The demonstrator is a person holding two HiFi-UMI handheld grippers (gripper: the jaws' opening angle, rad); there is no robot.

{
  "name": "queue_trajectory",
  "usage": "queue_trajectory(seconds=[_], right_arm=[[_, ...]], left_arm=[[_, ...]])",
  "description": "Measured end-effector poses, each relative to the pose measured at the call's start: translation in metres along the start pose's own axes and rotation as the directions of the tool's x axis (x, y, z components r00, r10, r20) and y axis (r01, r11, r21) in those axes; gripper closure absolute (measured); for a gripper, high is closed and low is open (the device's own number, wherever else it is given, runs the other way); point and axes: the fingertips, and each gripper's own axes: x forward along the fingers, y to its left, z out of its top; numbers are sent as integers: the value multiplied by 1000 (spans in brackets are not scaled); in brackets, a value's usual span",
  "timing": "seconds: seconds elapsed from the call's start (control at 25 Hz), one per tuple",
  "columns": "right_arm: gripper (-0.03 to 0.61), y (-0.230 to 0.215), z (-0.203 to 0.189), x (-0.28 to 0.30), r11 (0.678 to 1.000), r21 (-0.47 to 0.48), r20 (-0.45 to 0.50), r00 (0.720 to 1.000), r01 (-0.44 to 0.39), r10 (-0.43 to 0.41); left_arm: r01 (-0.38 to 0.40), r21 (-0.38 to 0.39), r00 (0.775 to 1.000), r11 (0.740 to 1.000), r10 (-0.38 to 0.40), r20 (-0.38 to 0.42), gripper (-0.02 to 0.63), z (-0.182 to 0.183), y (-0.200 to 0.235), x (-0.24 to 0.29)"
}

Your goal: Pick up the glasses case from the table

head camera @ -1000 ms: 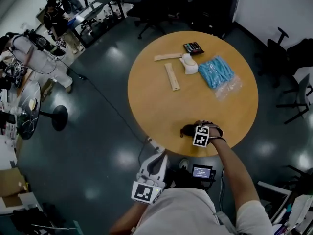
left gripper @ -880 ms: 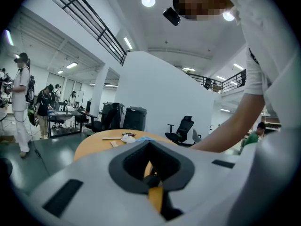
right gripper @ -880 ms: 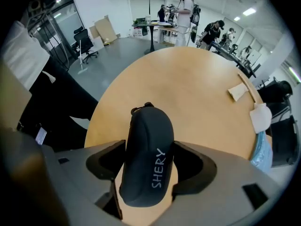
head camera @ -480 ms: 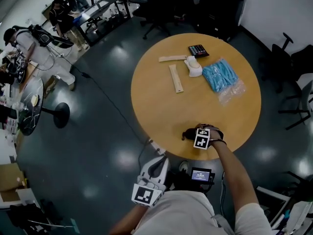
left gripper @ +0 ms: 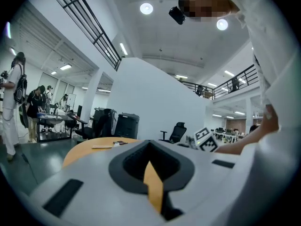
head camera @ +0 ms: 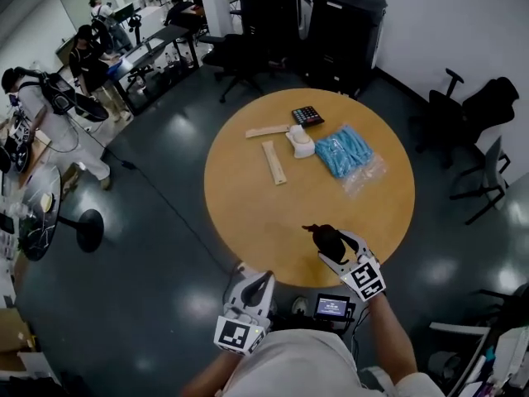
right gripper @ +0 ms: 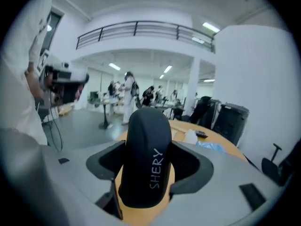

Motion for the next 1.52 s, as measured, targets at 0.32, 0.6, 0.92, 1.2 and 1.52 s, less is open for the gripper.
queue_trajectory(seconds=[0.32,0.6,0.92,1.2,1.52], right_arm=[[273,13,85,-137,936,277,412,854,217,-319],[273,18,73,-166,883,392,420,803,259,-422],[273,6,70,-176,873,402,428,786,277,-446],[273,0,66,-172,872,393,411,792,292,-451],[273,-4,71,-166,871,396,412,792,290,-451]], left_arm=[[57,27,996,998,-59,72,607,28,-15,4],[116,-14,993,993,-115,39,607,10,-34,18],[102,-13,994,995,-102,50,607,15,-38,26],[89,-15,995,996,-88,38,607,13,-34,31],[92,-12,995,996,-92,27,607,13,-31,36]])
